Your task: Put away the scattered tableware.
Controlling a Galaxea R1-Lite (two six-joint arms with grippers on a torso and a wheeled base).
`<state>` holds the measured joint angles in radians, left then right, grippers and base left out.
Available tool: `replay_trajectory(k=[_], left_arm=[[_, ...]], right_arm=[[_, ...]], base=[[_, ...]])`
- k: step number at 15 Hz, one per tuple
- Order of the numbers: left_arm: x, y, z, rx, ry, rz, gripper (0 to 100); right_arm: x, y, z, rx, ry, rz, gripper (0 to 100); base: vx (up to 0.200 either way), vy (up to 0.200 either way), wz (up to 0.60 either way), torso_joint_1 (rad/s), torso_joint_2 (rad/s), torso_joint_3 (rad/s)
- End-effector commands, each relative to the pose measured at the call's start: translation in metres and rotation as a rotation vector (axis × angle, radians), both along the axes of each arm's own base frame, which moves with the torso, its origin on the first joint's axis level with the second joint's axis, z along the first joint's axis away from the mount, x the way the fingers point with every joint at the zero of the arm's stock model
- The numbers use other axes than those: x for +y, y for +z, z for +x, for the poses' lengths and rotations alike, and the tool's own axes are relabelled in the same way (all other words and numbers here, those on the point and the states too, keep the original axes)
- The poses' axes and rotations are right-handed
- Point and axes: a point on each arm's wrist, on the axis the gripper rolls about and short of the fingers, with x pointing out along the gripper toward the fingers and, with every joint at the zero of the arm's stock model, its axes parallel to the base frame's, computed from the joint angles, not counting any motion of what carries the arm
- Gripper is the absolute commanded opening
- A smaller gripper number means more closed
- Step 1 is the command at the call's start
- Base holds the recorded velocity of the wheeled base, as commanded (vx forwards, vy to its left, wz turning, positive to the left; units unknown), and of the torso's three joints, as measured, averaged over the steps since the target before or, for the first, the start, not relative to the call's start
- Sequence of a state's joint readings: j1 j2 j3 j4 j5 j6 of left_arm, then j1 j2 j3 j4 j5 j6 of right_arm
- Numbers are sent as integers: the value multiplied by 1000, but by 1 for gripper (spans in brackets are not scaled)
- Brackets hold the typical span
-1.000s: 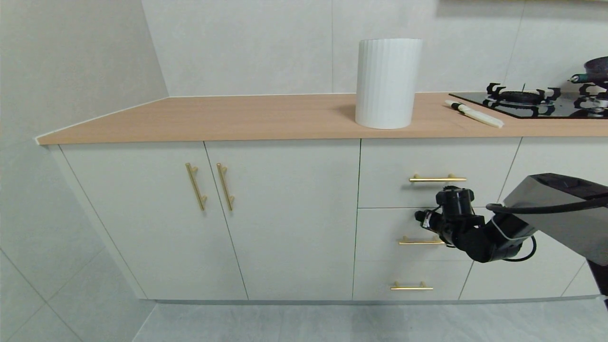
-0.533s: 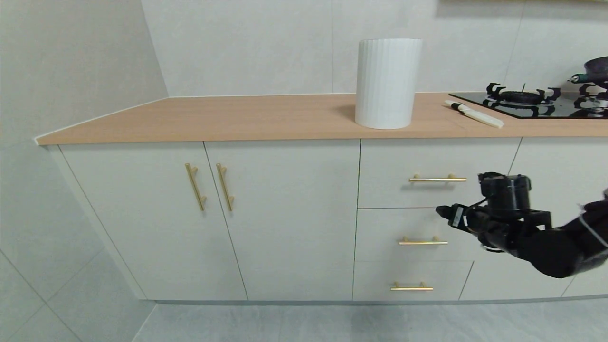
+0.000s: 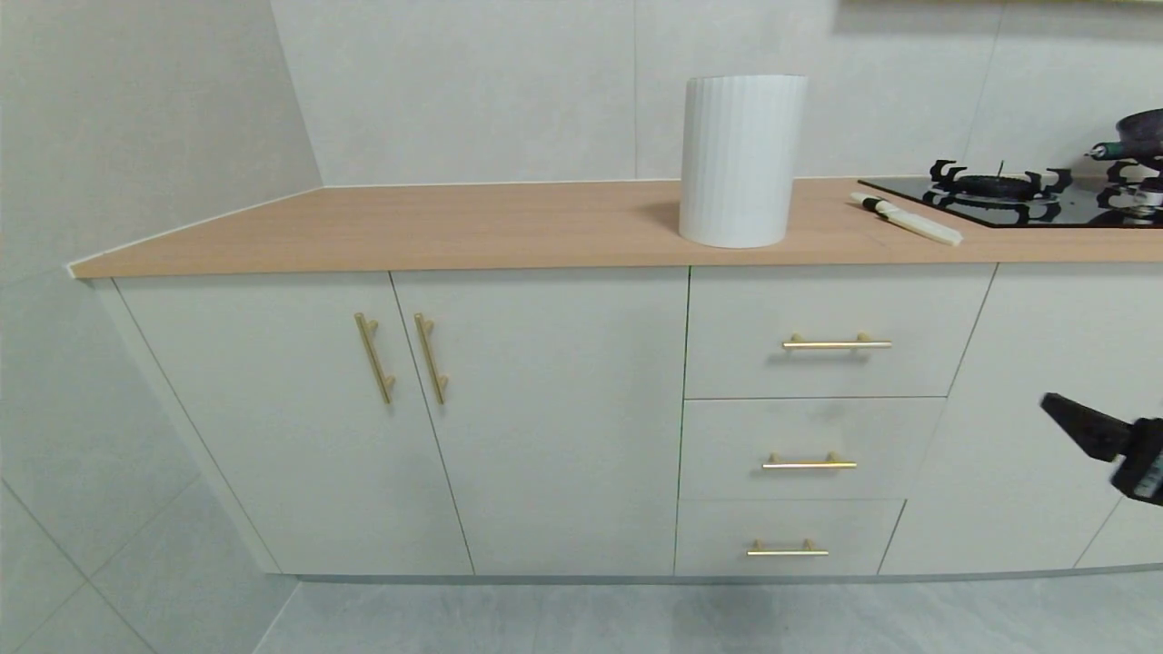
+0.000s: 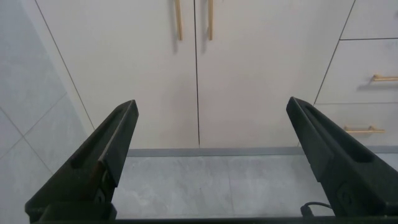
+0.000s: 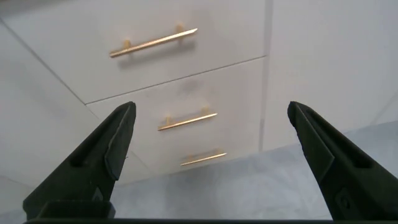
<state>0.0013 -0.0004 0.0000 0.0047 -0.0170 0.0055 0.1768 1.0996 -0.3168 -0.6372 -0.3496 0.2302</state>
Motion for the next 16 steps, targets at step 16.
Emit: replay_trajectory(k=[16], left_arm=[[0, 0, 0, 0, 0, -1, 100]], right_arm=[[-20, -102, -163, -161, 80, -196, 100]], base=[[0, 0, 0, 0, 0, 0]])
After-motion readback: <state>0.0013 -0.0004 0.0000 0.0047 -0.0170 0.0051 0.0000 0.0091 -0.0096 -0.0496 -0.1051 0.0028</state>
